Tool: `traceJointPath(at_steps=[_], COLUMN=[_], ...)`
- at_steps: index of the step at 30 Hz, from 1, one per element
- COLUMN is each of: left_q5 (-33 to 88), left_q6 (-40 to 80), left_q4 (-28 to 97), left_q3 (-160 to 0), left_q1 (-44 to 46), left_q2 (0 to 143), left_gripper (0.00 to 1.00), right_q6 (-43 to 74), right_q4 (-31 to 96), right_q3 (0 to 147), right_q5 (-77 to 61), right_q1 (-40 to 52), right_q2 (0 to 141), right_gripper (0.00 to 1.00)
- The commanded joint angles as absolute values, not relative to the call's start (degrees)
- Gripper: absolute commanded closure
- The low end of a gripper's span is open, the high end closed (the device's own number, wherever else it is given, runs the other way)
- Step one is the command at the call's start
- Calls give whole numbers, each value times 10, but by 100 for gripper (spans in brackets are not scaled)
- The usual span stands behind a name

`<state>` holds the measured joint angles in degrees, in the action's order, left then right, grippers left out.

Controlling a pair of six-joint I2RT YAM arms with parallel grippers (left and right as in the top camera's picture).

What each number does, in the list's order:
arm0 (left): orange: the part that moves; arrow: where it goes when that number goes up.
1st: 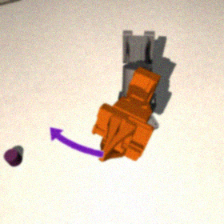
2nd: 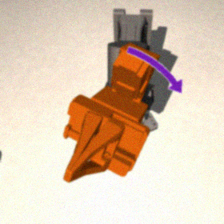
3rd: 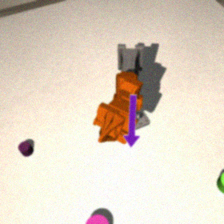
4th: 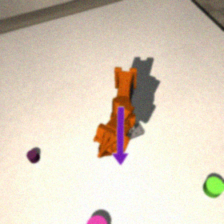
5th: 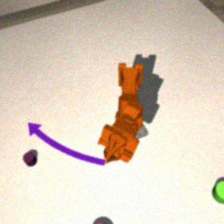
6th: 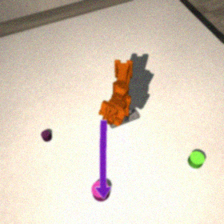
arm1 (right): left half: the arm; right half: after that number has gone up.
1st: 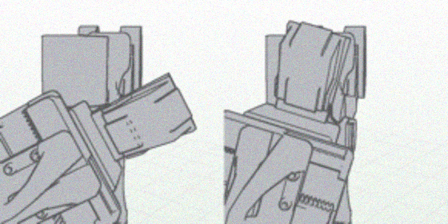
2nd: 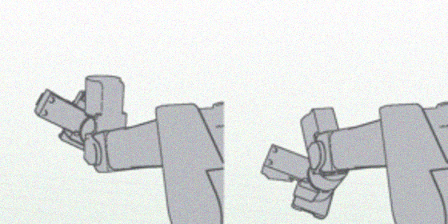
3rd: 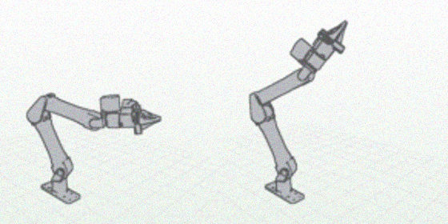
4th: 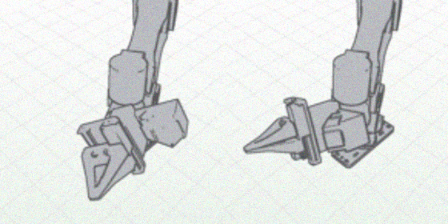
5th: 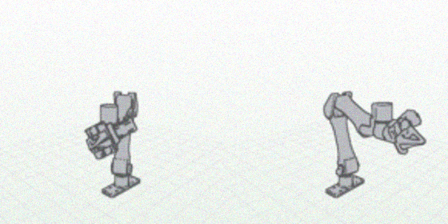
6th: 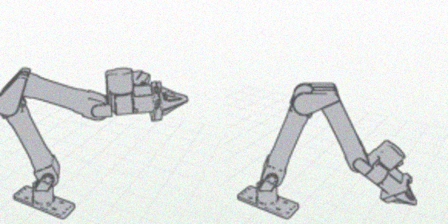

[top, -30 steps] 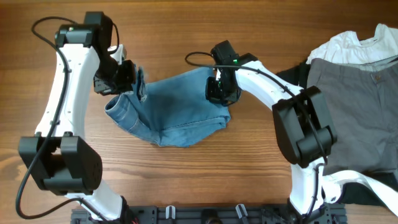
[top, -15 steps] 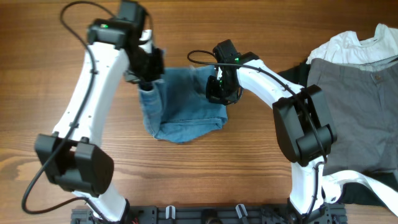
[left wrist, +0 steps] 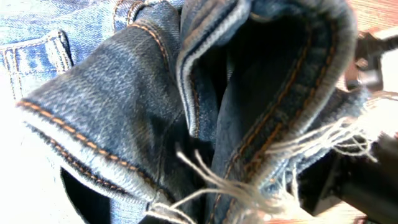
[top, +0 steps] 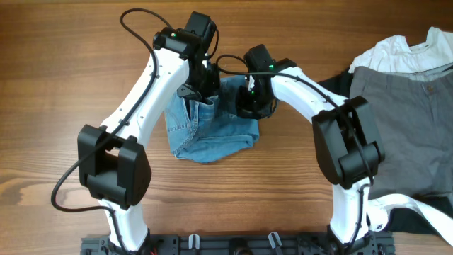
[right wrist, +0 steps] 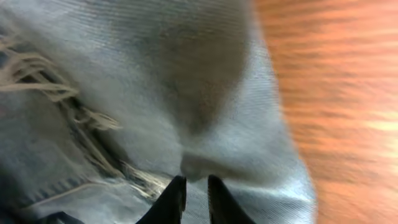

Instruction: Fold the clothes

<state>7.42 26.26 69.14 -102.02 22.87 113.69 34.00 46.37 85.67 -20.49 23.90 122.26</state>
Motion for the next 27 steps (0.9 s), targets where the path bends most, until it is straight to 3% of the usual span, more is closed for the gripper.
traceJointPath(at_steps=[1, 7, 11, 19, 20, 23, 25, 26, 27], left_q5=[75, 85, 105, 86, 79, 67, 67, 66, 63], left_q6=[275, 275, 279, 290, 290, 290, 289, 288, 288], left_q4=[687, 674, 646, 563, 558, 554, 554, 555, 555], left_q3=[-1032, -1031, -1031, -1031, -1031, -1031, -1031, -1031, -1032], left_q1=[230, 238, 246, 307, 316, 335, 340, 340, 336], left_q2=[1141, 1141, 1141, 1170, 1178, 1199, 1207, 1207, 1207], left_gripper=[87, 83, 79, 79, 74, 44, 33, 14, 11], right_q6=[330, 323, 258, 254, 249, 228, 217, 216, 216], right_q4=[477, 472, 454, 464, 467, 472, 479, 483, 487], right_q3=[845, 845, 845, 845, 845, 845, 845, 845, 845], right_q5=[-149, -158, -203, -202, -202, -202, -199, -194, -189], right_q1=[198, 131, 90, 80, 80, 80, 80, 80, 80], right_q2=[1157, 1064, 1004, 985, 985, 985, 985, 985, 985], right_gripper=[78, 73, 66, 63, 63, 62, 62, 61, 60])
